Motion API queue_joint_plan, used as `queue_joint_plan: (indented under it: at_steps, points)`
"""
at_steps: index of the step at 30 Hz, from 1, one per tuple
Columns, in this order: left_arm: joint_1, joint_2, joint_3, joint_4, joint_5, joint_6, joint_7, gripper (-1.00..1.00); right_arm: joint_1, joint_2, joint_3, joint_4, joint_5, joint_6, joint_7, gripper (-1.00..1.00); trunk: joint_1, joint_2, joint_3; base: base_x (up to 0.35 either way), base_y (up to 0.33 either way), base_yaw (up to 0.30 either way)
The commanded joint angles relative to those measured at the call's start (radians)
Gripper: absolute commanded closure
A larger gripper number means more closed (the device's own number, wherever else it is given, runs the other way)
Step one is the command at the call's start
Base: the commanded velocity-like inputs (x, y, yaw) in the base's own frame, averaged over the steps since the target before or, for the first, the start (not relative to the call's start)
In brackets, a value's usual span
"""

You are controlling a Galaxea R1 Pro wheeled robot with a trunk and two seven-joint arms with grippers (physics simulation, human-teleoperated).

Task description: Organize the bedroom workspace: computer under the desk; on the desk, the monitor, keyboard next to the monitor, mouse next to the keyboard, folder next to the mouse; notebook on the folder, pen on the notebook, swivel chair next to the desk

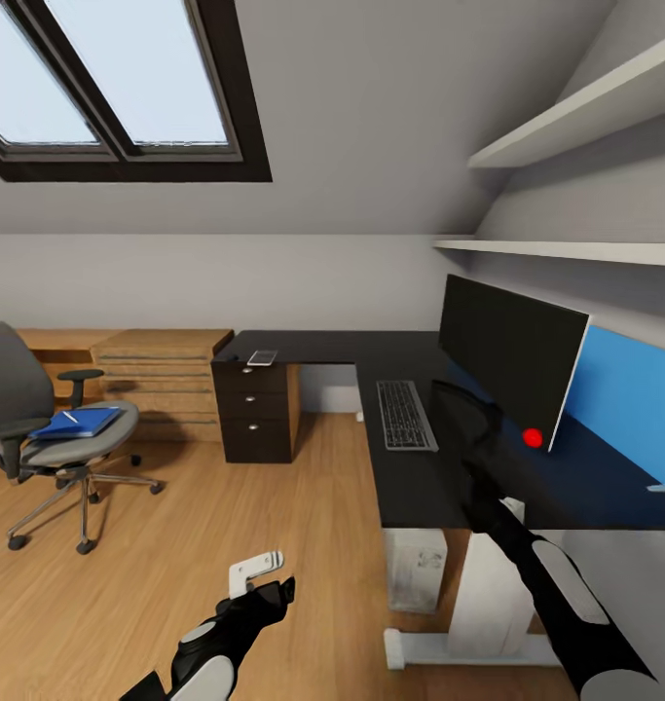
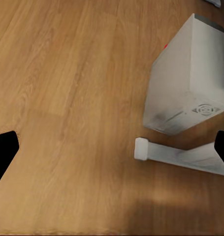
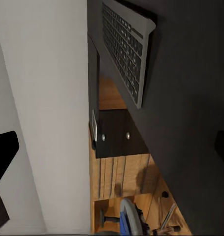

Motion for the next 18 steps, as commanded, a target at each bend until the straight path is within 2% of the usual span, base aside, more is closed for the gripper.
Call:
queue_joint_plan:
  at_steps: [1, 15, 18]
  points:
    - [-0.001, 0.001, 0.000, 0.000, 0.003, 0.003, 0.006, -1.00, -0.001, 0.000, 0.007, -0.001, -0.007, 0.004, -0.003, -1.00, -0.001, -0.001, -0.001, -0.331, -0.072, 0.000]
    - [-0.001, 0.005, 0.007, 0.046, -0.002, 0.003, 0.007, -1.00, 0.003, 0.003, 0.030, -0.012, -0.009, 0.002, 0.006, -1.00, -0.001, -0.001, -0.001, -0.333, -0.021, 0.000]
    - [-0.001, 0.005, 0.006, 0.047, -0.001, 0.003, 0.007, -1.00, 0.036, 0.005, 0.038, -0.066, 0.006, 0.000, 0.015, -1.00, -0.001, -0.001, -0.001, -0.334, -0.001, 0.000]
